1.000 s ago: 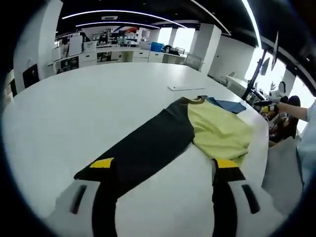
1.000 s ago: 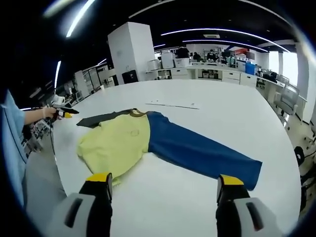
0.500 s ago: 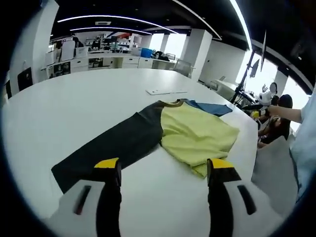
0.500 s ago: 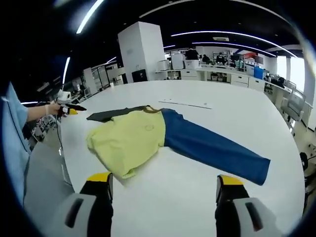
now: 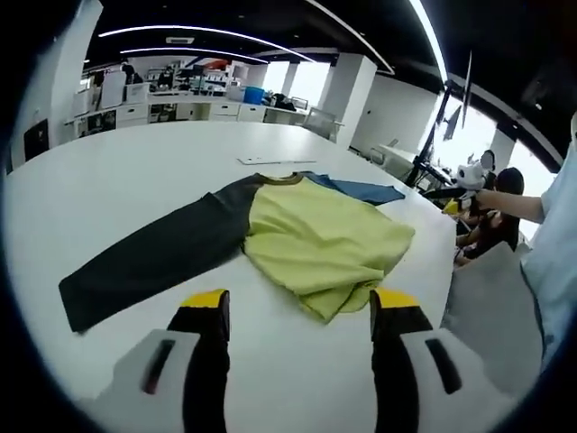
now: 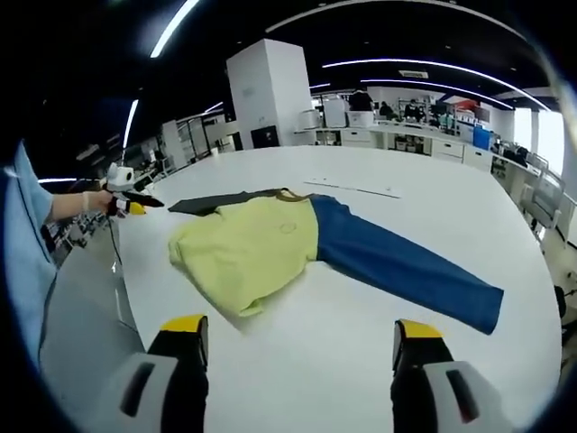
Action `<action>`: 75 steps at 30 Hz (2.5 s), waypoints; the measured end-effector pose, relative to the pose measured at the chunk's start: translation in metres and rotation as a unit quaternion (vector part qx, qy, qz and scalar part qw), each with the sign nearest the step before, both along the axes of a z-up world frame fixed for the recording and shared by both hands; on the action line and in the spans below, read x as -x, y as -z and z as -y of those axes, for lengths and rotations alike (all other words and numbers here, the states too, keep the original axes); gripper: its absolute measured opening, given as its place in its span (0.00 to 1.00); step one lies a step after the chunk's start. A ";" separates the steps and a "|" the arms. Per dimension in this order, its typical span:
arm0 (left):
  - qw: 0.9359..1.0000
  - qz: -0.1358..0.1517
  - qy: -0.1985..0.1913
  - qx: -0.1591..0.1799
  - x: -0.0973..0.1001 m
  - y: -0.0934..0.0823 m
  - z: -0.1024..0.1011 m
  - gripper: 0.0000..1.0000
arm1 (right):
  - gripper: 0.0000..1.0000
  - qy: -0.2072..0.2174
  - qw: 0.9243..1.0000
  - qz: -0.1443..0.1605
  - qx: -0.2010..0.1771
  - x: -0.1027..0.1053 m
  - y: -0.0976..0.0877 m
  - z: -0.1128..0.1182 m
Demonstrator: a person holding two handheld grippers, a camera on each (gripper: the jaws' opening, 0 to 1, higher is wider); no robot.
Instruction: Fold the garment on the visible template until the final outline fits inside the template.
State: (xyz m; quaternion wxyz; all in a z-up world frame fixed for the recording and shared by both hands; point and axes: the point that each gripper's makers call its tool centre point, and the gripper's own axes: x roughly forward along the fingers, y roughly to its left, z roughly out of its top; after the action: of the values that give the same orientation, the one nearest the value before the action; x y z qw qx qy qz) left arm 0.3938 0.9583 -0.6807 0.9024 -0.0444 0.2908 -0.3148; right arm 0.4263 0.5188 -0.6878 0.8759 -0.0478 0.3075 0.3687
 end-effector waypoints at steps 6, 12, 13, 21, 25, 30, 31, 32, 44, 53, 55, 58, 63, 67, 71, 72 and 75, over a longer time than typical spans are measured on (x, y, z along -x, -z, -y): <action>1.000 0.010 0.009 0.005 0.010 0.001 0.021 0.56 | 0.84 -0.018 1.000 -0.001 0.002 0.006 0.005 -0.011; 1.000 0.007 0.009 0.015 0.017 0.006 0.027 0.55 | 0.83 -0.021 1.000 0.000 -0.002 0.007 0.004 -0.013; 1.000 0.006 0.010 0.016 0.017 0.006 0.027 0.56 | 0.83 -0.021 1.000 0.001 0.000 0.007 0.004 -0.013; 0.999 0.008 0.028 -0.013 0.023 0.012 0.037 0.54 | 0.80 -0.048 0.998 0.016 0.023 0.007 0.007 -0.027; 0.999 0.010 0.035 -0.023 0.022 0.014 0.044 0.51 | 0.76 -0.093 0.993 0.037 0.055 0.010 0.008 -0.044; 0.998 0.009 0.056 -0.032 0.022 0.020 0.059 0.49 | 0.67 -0.142 0.985 0.063 0.076 0.012 0.008 -0.066; 0.998 0.007 0.056 -0.032 0.022 0.020 0.060 0.49 | 0.65 -0.150 0.983 0.065 0.080 0.013 0.009 -0.070; 0.998 0.008 0.060 -0.036 0.021 0.022 0.064 0.49 | 0.62 -0.160 0.980 0.074 0.089 0.012 0.010 -0.073; 0.997 0.010 0.069 -0.045 0.012 0.038 0.087 0.38 | 0.32 -0.263 0.930 0.149 0.208 0.012 0.042 -0.107; 0.998 0.001 0.063 -0.012 0.013 0.041 0.097 0.37 | 0.11 -0.335 0.865 0.204 0.313 0.012 0.063 -0.103; 0.998 -0.001 0.061 -0.007 0.014 0.041 0.097 0.37 | 0.07 -0.358 0.851 0.202 0.325 0.014 0.067 -0.103; 0.998 -0.003 0.057 -0.005 0.015 0.042 0.093 0.37 | 0.00 -0.360 0.850 0.209 0.324 0.014 0.065 -0.106; 0.999 -0.007 0.051 0.000 0.020 0.042 0.089 0.37 | 0.00 -0.340 0.862 0.215 0.309 0.000 0.046 -0.111; 0.999 -0.009 0.043 0.004 0.021 0.043 0.087 0.36 | 0.00 -0.318 0.876 0.215 0.293 -0.019 0.026 -0.116; 0.999 -0.009 0.040 0.005 0.021 0.042 0.087 0.35 | 0.00 -0.304 0.885 0.213 0.282 -0.041 0.013 -0.125; 0.999 -0.009 0.040 0.005 0.021 0.042 0.086 0.35 | 0.00 -0.301 0.888 0.211 0.278 -0.046 0.013 -0.127; 0.999 -0.008 0.037 0.008 0.020 0.040 0.086 0.35 | 0.00 -0.296 0.891 0.205 0.276 -0.063 0.012 -0.135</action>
State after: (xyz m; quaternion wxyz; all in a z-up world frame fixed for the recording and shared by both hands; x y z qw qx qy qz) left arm 0.3737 0.8724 -0.7208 0.8877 -0.0431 0.2966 -0.3494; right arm 0.4889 0.6534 -0.7001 0.7213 -0.4510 0.1827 0.4929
